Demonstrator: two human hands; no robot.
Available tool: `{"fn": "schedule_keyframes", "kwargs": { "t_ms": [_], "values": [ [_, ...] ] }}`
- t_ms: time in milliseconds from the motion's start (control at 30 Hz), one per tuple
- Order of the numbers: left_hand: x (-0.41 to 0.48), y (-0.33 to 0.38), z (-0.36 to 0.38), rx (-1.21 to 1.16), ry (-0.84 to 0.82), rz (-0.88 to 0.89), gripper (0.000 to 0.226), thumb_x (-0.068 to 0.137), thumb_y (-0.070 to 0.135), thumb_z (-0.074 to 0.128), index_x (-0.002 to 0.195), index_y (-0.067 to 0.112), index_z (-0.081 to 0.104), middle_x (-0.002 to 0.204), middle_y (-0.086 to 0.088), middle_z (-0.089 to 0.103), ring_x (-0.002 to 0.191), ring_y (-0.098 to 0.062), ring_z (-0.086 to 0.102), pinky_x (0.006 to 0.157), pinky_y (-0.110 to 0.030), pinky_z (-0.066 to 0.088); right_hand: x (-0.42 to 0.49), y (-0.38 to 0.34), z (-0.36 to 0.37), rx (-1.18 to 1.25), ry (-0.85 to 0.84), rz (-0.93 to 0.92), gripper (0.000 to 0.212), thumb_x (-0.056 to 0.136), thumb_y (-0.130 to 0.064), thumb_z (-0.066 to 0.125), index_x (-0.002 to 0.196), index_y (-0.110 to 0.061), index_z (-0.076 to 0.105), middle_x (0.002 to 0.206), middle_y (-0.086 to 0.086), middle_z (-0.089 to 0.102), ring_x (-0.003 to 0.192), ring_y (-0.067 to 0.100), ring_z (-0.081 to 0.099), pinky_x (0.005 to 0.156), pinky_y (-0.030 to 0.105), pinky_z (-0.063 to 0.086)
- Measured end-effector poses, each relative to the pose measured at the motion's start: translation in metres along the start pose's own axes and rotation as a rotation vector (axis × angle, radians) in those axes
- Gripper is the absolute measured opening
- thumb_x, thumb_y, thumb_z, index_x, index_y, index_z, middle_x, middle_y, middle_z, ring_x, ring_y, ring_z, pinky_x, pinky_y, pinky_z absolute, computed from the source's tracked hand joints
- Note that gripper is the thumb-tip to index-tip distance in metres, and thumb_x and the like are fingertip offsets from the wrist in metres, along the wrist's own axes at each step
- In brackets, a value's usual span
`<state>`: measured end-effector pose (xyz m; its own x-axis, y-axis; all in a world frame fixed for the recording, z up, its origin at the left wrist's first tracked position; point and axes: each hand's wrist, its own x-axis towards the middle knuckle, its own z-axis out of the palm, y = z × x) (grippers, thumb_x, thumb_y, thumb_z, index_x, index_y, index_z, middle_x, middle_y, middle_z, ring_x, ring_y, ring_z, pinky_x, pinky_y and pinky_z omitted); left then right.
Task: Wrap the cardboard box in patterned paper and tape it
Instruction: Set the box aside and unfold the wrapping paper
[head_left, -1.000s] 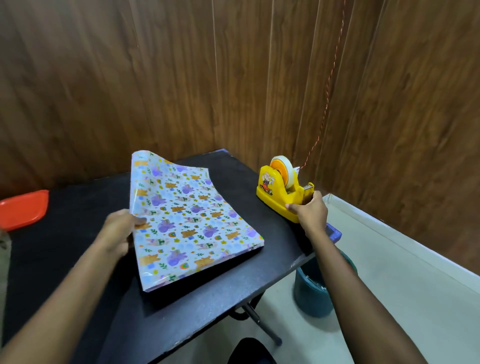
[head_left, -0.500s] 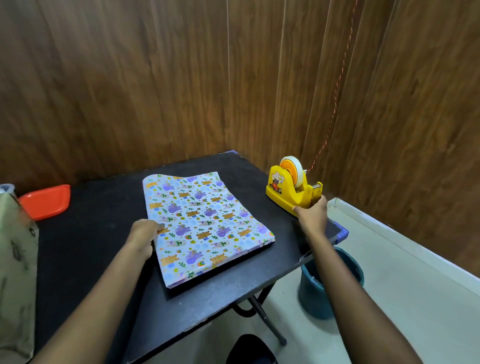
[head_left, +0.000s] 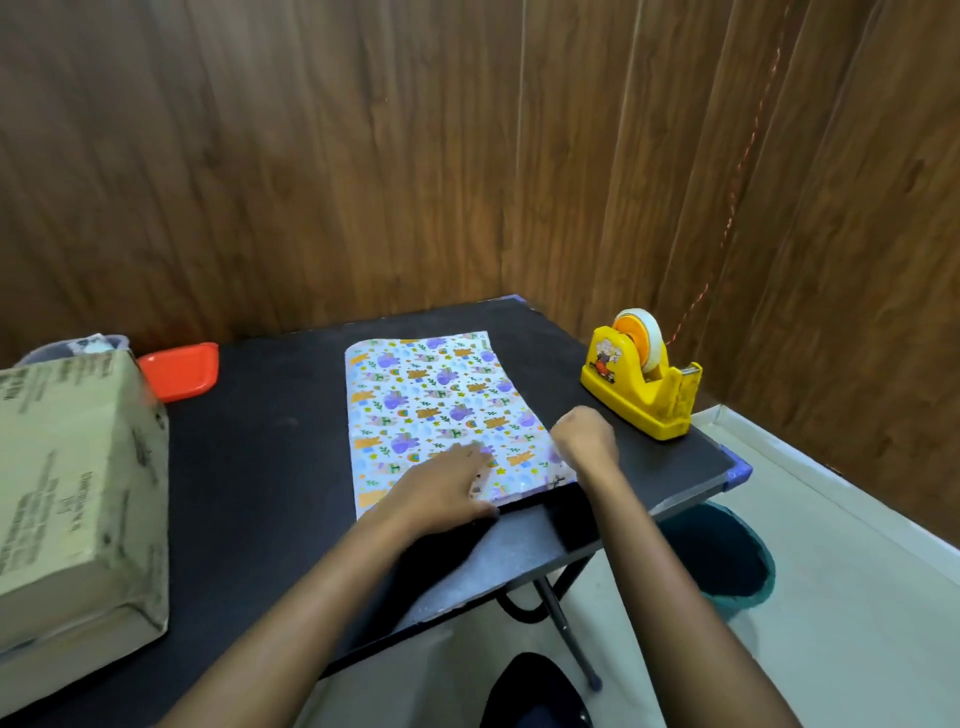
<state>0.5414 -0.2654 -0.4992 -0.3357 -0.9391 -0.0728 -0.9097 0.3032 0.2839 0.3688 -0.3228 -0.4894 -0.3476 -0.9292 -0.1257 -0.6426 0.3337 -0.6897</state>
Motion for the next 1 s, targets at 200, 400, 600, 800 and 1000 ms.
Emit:
{"fn": "schedule_keyframes", "kwargs": {
  "t_ms": [200, 400, 600, 800, 1000],
  "values": [
    [-0.023, -0.02, -0.013, 0.127, 0.431, 0.01, 0.035, 0.095, 0.032, 0.032, 0.099, 0.012, 0.06, 0.098, -0.006, 0.067, 0.095, -0.029, 0.06, 0.068, -0.031, 0.036, -0.002, -0.015, -0.001, 0.407, 0.12, -0.093, 0.014, 0.081, -0.007, 0.049, 0.08, -0.007, 0.063, 0.077, 0.006, 0.057, 0.072, 0.026, 0.05, 0.063, 0.03, 0.04],
    [-0.048, -0.061, -0.068, -0.577, 1.29, -0.134, 0.02, 0.089, 0.016, 0.051, 0.091, 0.003, 0.067, 0.083, -0.009, 0.068, 0.071, -0.002, 0.058, 0.067, -0.022, 0.041, -0.014, -0.035, -0.002, 0.579, 0.087, -0.338, 0.021, 0.089, -0.011, 0.05, 0.075, -0.016, 0.064, 0.087, 0.004, 0.067, 0.087, 0.022, 0.061, 0.076, 0.032, 0.045],
    [-0.066, -0.067, -0.075, -0.57, 1.187, 0.008, 0.011, 0.089, 0.019, 0.05, 0.082, 0.017, 0.058, 0.071, 0.017, 0.059, 0.066, 0.01, 0.051, 0.063, -0.012, 0.038, -0.026, -0.065, 0.003, 0.839, -0.374, -0.157, 0.07, 0.09, -0.061, 0.042, 0.121, 0.001, 0.052, 0.105, 0.023, 0.062, 0.087, 0.024, 0.064, 0.069, 0.036, 0.051],
    [-0.048, -0.063, -0.031, -0.469, 0.909, -0.071, 0.013, 0.087, 0.029, 0.049, 0.079, 0.019, 0.053, 0.066, 0.001, 0.056, 0.064, -0.023, 0.053, 0.062, -0.037, 0.04, -0.036, -0.064, 0.0, 0.841, -0.876, -0.102, 0.074, 0.072, -0.067, 0.055, 0.123, -0.013, 0.057, 0.114, 0.018, 0.067, 0.097, 0.037, 0.067, 0.077, 0.048, 0.056],
    [-0.041, -0.051, -0.029, -0.404, 1.042, -0.227, 0.022, 0.092, 0.028, 0.052, 0.082, 0.009, 0.053, 0.067, -0.007, 0.06, 0.07, -0.038, 0.055, 0.06, -0.039, 0.038, -0.032, -0.053, -0.006, 0.923, -0.836, 0.001, 0.031, 0.089, -0.009, 0.054, 0.118, 0.002, 0.057, 0.1, 0.022, 0.068, 0.07, 0.029, 0.071, 0.056, 0.041, 0.058]
  ]
}}
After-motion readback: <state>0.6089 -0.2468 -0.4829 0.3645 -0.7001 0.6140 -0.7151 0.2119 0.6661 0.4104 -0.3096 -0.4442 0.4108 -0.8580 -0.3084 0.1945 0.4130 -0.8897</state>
